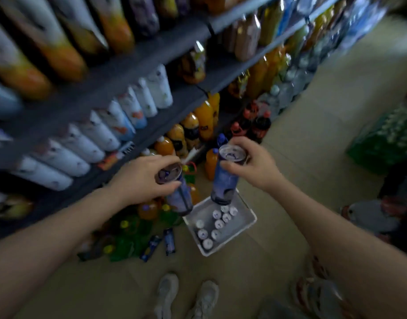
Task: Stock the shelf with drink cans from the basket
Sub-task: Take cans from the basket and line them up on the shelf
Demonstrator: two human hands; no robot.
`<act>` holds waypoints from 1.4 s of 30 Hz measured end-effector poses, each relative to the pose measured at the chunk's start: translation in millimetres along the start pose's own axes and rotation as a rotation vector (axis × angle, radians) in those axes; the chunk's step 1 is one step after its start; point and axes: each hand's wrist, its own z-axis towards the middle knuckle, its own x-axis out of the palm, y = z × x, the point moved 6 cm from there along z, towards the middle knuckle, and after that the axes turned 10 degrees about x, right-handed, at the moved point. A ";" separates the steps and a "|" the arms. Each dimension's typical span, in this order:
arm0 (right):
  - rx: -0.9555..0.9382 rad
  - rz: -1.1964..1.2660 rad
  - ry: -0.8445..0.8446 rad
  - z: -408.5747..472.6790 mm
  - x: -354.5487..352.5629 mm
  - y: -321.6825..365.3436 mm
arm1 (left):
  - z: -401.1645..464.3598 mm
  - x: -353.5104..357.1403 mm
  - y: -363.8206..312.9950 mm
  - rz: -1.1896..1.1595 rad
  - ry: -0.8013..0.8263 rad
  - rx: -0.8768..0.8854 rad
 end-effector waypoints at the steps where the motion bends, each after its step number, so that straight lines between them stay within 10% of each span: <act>1: -0.062 0.002 0.003 0.4 -11.2 41.9 | -12.8 -40.8 -8.1 0.024 -0.066 -0.009; 19: -0.857 0.114 -0.125 -96.2 12.0 618.0 | -272.3 -516.4 -72.0 0.832 -0.652 -0.636; 29: -0.927 0.004 -0.308 -113.1 50.5 808.9 | -345.4 -694.6 -22.6 0.969 -0.906 -0.685; 42: -0.769 -0.254 -0.336 -4.4 149.1 905.3 | -314.7 -734.6 102.6 0.866 -0.840 -0.618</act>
